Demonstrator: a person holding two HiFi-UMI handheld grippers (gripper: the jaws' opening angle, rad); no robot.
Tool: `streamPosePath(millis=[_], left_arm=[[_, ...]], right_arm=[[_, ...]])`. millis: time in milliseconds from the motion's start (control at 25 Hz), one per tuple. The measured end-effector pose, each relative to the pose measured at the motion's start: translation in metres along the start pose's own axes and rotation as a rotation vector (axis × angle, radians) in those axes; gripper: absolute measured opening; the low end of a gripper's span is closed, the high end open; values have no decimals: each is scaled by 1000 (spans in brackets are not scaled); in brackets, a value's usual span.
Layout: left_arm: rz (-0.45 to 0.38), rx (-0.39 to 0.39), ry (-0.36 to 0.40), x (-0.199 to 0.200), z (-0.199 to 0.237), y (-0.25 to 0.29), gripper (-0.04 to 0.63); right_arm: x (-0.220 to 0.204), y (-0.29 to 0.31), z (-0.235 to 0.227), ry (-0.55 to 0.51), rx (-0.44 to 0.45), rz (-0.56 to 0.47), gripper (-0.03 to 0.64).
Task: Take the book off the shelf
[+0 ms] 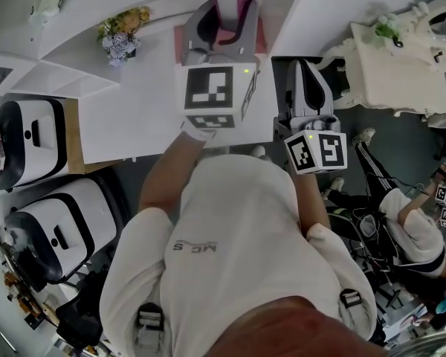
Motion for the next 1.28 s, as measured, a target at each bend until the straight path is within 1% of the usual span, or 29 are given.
streamPosePath(millis=[400, 840, 1280], left_arm=[[0, -6, -6, -4, -8, -15, 140], [-1, -8, -16, -6, -15, -38, 140], [-7, -37, -18, -1, -29, -64, 141]], right_arm=[[-2, -2, 0, -10, 1, 7, -3], [-2, -12, 11, -27, 13, 11, -3], [4, -32, 24, -40, 4, 2, -3]])
Point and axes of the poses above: the fingertips, and each gripper's own axes: y forward along the fingers, z to its left, x out of its top, the point moved 4 cm from there along -y, backward along the fingers, and after that the axes turned 5 degrees about -x, right-handed, at the moved point
